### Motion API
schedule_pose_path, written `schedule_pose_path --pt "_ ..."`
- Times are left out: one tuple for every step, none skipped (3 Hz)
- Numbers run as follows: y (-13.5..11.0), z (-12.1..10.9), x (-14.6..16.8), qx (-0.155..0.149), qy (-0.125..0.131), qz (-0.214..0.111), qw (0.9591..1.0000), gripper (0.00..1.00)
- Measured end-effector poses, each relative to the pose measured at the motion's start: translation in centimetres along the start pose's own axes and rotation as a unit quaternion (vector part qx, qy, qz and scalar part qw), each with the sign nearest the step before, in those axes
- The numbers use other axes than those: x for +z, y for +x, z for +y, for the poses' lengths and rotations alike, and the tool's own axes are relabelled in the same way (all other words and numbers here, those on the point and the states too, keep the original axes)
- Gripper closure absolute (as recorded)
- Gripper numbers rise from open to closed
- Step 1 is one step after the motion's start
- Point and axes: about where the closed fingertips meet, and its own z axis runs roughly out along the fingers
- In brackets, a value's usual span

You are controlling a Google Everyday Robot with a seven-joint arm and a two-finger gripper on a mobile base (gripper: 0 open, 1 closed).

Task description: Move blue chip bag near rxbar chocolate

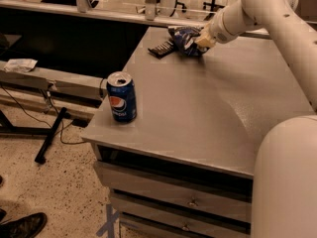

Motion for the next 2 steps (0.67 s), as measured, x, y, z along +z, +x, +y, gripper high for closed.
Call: schedule_pose_path --pt "0.5 -0.4 0.0 -0.008 0.002 0.005 1.0 0.81" --pt "0.7 -0.8 -1.1 -0.023 0.007 0.005 0.9997 0.5"
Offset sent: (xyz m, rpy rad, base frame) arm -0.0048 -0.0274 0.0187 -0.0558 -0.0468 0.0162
